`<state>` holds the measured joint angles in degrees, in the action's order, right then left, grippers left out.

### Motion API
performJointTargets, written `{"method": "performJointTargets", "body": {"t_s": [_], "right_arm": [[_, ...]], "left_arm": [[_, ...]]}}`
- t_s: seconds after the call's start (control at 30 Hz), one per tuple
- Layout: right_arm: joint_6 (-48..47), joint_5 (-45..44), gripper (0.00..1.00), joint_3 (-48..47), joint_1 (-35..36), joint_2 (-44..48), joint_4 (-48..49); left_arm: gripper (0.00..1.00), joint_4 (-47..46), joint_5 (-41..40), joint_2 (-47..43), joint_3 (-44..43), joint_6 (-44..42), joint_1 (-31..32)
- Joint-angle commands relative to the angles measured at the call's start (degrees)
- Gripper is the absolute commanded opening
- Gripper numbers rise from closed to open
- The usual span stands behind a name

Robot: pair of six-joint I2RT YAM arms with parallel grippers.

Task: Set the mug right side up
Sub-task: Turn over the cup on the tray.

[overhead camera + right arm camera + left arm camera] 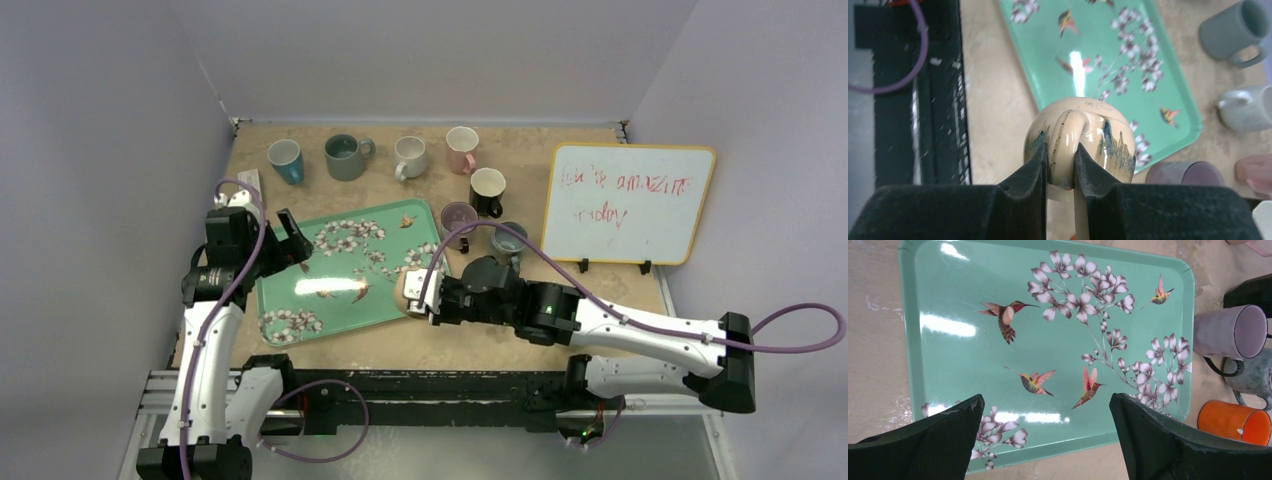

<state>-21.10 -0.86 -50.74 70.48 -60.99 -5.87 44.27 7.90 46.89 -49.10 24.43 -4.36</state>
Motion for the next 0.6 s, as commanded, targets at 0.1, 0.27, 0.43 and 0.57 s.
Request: {"method": "performJointTargets", "body": {"t_s": [0.1, 0.27, 0.43, 0.57], "right_arm": [[1.2, 7.0, 0.0, -11.9, -0.1, -2.2, -24.5], [4.5, 8.0, 0.0, -17.2, -0.1, -7.1, -34.3], [5.3, 5.8, 0.0, -22.8, -0.1, -15.0, -43.8], [6.9, 5.7, 0.0, -24.3, -0.1, -20.2, -46.9]], "left_arm": [[0.97, -0.9, -3.9, -1.8, -0.2, 0.1, 0.1], [0.97, -0.5, -5.6, -2.7, -0.3, 0.4, 0.1], [0.98, -0.4, -5.8, -2.7, -0.3, 0.4, 0.1], [0.97, -0.3, -6.4, -2.6, -0.4, 0.6, 0.1]]}}
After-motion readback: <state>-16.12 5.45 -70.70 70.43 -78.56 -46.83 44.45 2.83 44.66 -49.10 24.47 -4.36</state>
